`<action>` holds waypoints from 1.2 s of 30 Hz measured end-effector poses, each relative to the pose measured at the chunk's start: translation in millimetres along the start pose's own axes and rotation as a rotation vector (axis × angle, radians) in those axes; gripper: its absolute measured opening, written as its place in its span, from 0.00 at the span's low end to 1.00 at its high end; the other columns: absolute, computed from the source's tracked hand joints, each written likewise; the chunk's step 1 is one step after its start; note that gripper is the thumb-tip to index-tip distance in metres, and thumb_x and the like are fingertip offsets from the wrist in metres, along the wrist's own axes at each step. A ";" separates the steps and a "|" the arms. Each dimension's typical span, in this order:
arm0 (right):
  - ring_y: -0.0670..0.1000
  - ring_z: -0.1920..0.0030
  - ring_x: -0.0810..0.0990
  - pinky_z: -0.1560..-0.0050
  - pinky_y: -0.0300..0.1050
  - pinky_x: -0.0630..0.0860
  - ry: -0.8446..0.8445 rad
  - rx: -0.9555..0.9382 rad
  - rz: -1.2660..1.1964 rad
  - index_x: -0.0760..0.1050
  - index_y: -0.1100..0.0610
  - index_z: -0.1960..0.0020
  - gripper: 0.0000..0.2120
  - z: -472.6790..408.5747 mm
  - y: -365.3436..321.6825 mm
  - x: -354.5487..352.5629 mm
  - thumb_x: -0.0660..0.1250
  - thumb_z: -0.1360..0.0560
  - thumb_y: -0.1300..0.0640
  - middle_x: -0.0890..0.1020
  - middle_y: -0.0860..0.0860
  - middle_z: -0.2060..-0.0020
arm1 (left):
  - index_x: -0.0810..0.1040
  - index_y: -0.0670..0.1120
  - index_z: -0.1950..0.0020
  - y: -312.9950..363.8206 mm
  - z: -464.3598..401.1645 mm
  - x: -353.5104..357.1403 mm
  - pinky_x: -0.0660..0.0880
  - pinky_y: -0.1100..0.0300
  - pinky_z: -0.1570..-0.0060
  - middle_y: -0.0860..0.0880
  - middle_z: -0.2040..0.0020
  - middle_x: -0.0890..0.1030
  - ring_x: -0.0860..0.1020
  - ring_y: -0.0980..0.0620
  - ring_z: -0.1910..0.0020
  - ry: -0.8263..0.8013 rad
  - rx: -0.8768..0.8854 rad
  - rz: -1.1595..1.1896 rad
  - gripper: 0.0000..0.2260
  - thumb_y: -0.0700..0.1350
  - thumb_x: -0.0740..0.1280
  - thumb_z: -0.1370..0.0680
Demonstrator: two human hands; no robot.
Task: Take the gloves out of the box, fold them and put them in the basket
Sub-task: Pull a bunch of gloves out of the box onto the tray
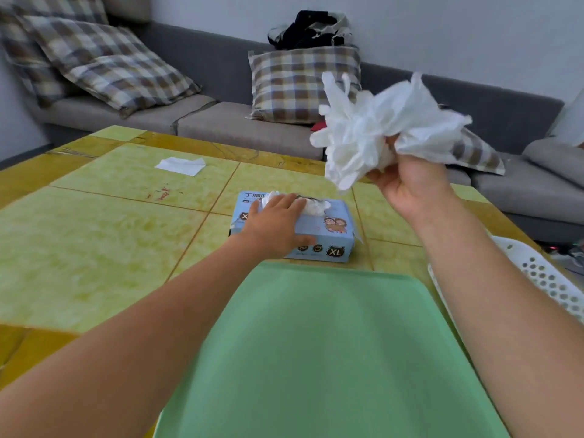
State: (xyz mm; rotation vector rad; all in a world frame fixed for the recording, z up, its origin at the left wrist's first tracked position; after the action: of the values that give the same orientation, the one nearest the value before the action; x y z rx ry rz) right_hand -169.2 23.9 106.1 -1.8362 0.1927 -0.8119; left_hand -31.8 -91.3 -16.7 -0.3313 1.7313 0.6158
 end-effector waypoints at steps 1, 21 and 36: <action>0.55 0.47 0.83 0.51 0.57 0.83 -0.032 -0.030 0.069 0.77 0.54 0.41 0.10 4.6 -11.4 8.5 0.69 0.21 0.61 0.84 0.53 0.47 | 0.51 0.51 0.18 -0.1 1.2 0.0 0.48 0.34 0.24 0.53 0.18 0.52 0.50 0.50 0.19 -0.009 0.004 0.013 0.40 0.67 0.63 0.23; 0.42 0.30 0.70 0.33 0.43 0.73 -1.105 0.123 1.370 0.74 0.40 0.31 0.35 175.8 95.2 60.6 0.65 0.31 0.69 0.71 0.38 0.29 | 0.74 0.44 0.36 -15.8 168.6 -31.0 0.71 0.55 0.48 0.45 0.41 0.78 0.75 0.44 0.43 -0.242 -0.345 0.414 0.13 0.45 0.61 0.19; 0.42 0.74 0.71 0.69 0.34 0.64 -0.548 0.078 1.217 0.82 0.55 0.66 0.11 188.2 120.1 18.5 0.77 0.27 0.55 0.76 0.41 0.77 | 0.46 0.50 0.17 -1.4 188.0 -3.0 0.61 0.59 0.30 0.49 0.20 0.62 0.64 0.48 0.24 -0.247 -0.162 0.272 0.51 0.51 0.78 0.29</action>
State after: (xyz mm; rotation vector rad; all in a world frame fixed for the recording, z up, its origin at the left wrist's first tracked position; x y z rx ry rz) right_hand -11.6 108.8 -28.6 -1.4171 0.7925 0.5118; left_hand 122.2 13.5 -42.7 -0.1249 1.5023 0.9568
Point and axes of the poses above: each hand's wrist, its own z-axis away from the middle knuckle, its own x-axis out of the palm, y = z × x, the point moved 6 cm from there along -z, towards the middle knuckle
